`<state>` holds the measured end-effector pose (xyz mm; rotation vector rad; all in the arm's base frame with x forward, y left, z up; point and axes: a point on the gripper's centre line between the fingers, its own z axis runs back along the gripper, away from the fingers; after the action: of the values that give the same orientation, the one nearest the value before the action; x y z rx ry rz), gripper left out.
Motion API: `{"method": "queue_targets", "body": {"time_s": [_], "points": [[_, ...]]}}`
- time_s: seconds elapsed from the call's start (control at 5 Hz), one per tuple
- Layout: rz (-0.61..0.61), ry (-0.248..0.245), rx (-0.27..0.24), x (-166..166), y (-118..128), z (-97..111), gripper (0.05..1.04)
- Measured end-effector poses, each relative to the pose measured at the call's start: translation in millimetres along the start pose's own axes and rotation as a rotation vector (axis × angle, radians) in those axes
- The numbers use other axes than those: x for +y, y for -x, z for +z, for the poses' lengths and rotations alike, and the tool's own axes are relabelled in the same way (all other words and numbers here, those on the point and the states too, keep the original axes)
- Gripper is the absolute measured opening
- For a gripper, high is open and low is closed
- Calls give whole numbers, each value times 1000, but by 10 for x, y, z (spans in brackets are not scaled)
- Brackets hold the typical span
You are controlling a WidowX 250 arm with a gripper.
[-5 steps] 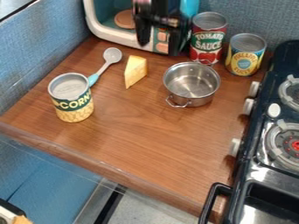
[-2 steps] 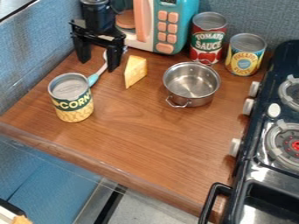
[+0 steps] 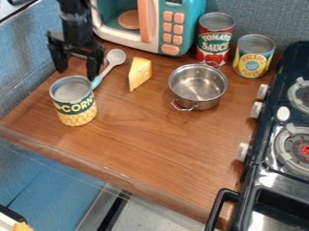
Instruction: Use the blue spoon to push the can to the middle of table
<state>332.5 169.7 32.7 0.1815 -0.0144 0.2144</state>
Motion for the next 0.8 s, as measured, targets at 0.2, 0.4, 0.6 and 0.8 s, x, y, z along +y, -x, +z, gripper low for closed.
{"method": "queue_targets", "body": {"time_s": [0.2,0.4,0.6,0.8], "points": [[86,10,-61,121,-109,-17,1000],[159,33,-26,227,-48,-232,1000],[169,44,1,207,-16,-345,999],[175,48,-6,192,-20,-355,999]]}}
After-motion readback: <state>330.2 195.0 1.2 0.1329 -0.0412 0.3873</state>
